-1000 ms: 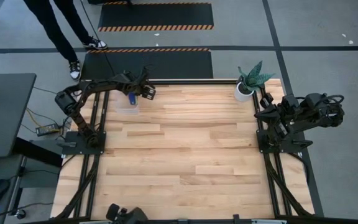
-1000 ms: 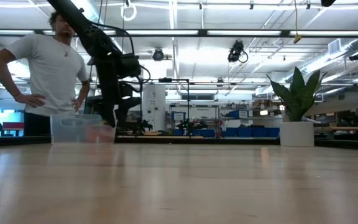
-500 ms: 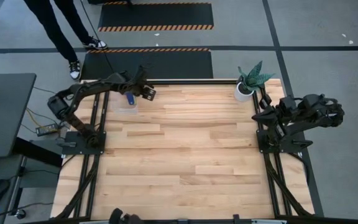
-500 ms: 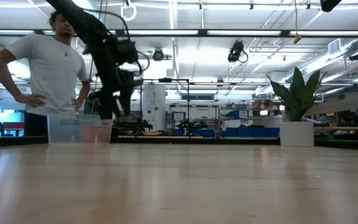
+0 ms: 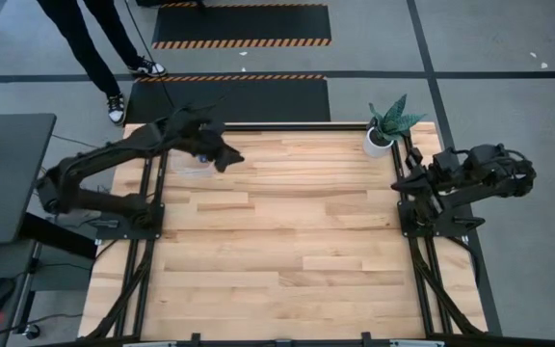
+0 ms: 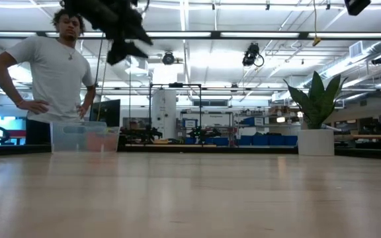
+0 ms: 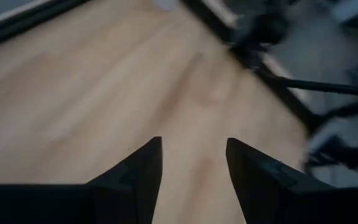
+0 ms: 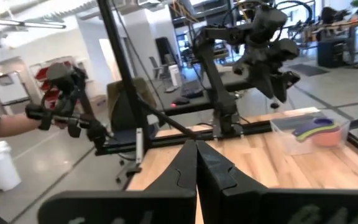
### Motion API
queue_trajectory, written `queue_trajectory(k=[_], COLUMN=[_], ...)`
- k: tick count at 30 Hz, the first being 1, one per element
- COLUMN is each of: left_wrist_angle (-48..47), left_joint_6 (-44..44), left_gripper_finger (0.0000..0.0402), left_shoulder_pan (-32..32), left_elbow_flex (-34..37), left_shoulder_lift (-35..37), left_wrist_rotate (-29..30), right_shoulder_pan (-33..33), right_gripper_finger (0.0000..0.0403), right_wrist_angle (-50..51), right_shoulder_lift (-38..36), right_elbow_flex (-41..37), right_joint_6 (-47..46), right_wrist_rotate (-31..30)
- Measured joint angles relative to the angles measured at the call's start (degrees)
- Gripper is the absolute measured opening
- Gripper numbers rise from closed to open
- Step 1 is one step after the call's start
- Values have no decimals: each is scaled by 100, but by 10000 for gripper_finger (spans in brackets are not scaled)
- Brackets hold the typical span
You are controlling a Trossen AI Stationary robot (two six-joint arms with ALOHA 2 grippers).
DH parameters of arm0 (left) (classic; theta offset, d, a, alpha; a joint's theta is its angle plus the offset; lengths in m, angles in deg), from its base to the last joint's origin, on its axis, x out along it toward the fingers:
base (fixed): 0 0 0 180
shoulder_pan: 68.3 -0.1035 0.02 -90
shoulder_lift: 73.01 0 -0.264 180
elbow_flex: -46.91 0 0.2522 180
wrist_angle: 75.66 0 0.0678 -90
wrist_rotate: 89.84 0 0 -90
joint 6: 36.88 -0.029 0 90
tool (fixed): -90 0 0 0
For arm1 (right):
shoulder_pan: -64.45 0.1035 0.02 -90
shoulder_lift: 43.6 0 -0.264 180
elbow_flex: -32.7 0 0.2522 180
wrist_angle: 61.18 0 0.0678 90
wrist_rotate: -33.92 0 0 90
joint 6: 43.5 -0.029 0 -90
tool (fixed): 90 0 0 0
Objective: Nest measuring cups in basket
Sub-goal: Return to Home Position
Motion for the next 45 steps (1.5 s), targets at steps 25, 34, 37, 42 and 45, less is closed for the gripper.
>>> queue_trajectory(k=[25,34,37,42,45], left_wrist_angle=[-1323,-2659,-2623,-2327,-2001], left_joint_6=[-626,-748,-748,-442,-262], left_gripper_finger=[9,4,8,10,10], left_shoulder_pan=[2108,2122,2122,2122,2120], left_elbow_flex=[-2,-2,141,1026,1655], left_shoulder_lift=[1841,3374,3963,5075,5736], left_wrist_rotate=[1593,1983,2042,2040,1953], right_shoulder_pan=[0,-2,-2,-2,-2], right_gripper_finger=[0,36,56,89,92], right_wrist_angle=[1,247,691,1197,1197], right_shoulder_lift=[0,0,0,0,0], right_elbow_flex=[270,270,272,270,270], right_joint_6=[-529,-1122,-1146,-950,-823], right_wrist_rotate=[103,-184,-411,-417,-188])
